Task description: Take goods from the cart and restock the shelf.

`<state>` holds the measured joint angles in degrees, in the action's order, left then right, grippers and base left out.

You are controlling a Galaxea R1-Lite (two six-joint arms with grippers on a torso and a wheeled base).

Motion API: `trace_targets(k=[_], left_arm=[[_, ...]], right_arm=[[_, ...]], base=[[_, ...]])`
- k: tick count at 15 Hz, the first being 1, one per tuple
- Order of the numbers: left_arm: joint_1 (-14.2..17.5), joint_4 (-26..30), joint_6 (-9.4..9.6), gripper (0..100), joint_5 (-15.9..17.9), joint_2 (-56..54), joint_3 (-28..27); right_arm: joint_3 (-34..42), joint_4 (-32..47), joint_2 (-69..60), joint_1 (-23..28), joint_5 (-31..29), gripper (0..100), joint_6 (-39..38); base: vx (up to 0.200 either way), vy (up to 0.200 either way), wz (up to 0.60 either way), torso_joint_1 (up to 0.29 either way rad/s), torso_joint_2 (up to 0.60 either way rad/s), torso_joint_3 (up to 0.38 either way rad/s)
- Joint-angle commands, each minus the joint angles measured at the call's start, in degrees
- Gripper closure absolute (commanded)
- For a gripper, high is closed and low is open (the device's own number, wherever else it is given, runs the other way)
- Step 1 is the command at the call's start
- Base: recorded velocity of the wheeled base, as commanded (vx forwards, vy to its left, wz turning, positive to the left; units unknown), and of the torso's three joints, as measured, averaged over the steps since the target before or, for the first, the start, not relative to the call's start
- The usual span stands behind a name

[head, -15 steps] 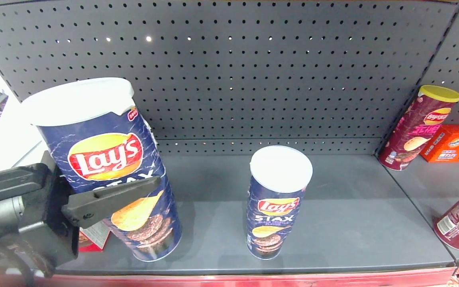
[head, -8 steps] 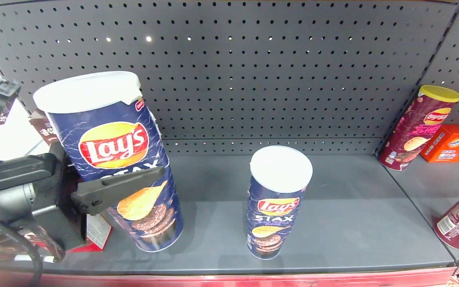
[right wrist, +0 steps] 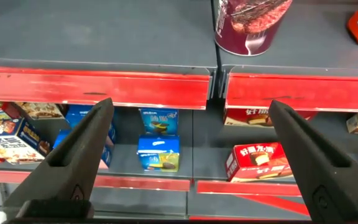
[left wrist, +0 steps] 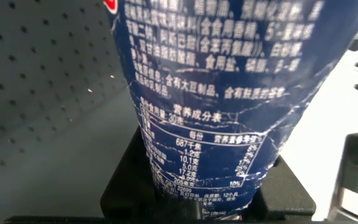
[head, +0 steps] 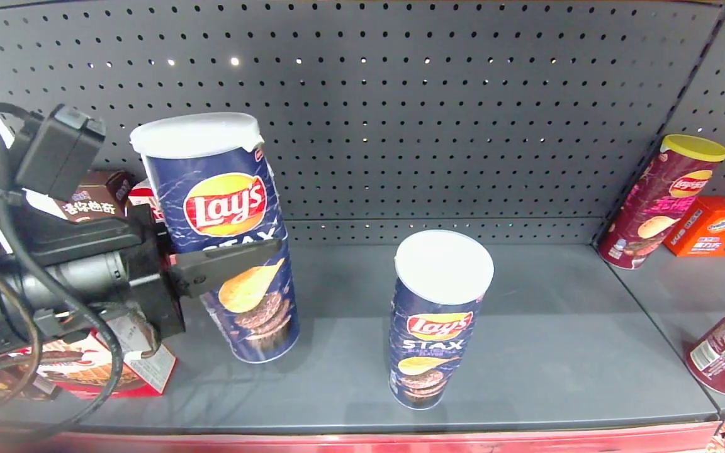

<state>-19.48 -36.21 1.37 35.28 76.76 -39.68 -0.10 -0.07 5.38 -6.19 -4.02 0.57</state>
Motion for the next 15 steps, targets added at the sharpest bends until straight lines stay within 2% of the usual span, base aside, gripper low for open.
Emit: trace_targets(k=[1, 3, 5, 6, 8, 9, 11, 15], left_arm=[[-0.38, -0.71, -0.05, 100, 0.32, 7.35, -6.29], [-1.96, -0.09, 1.27, 100, 0.40, 12.44, -12.70], [-3.72, -0.71, 2.15, 100, -0.47, 17.81, -15.69], [-5.74, -0.71, 2.15, 100, -1.79, 19.12, -17.62], [-7.41, -0.09, 1.89, 100, -4.78, 22.55, -22.37], [-8.29, 0.08, 0.39, 100, -5.75, 24.66, -24.92], [-8.91, -0.18, -0.22, 100, -8.30, 28.00, -27.91], [-9.52, -0.62, 0.13, 100, -8.56, 32.66, -30.28]], right_arm=[[0.01, -0.01, 0.25, -0.05, -0.02, 0, 0.04], [0.01, -0.01, 0.25, -0.05, -0.02, 0, 0.04], [0.01, -0.01, 0.25, -0.05, -0.02, 0, 0.04], [0.01, -0.01, 0.25, -0.05, -0.02, 0, -0.05], [0.01, -0.01, 0.25, -0.05, -0.02, 0, 0.04], [0.01, -0.01, 0.25, -0.05, -0.02, 0, 0.04], [0.01, -0.01, 0.25, -0.05, -0.02, 0, 0.04], [0.10, -0.01, 0.25, -0.05, -0.02, 0, 0.04]], base=[[0.000, 0.000, 0.00, 0.000, 0.00, 0.000], [0.000, 0.000, 0.00, 0.000, 0.00, 0.000], [0.000, 0.000, 0.00, 0.000, 0.00, 0.000], [0.000, 0.000, 0.00, 0.000, 0.00, 0.000], [0.000, 0.000, 0.00, 0.000, 0.00, 0.000], [0.000, 0.000, 0.00, 0.000, 0.00, 0.000], [0.000, 0.000, 0.00, 0.000, 0.00, 0.000], [0.000, 0.000, 0.00, 0.000, 0.00, 0.000]])
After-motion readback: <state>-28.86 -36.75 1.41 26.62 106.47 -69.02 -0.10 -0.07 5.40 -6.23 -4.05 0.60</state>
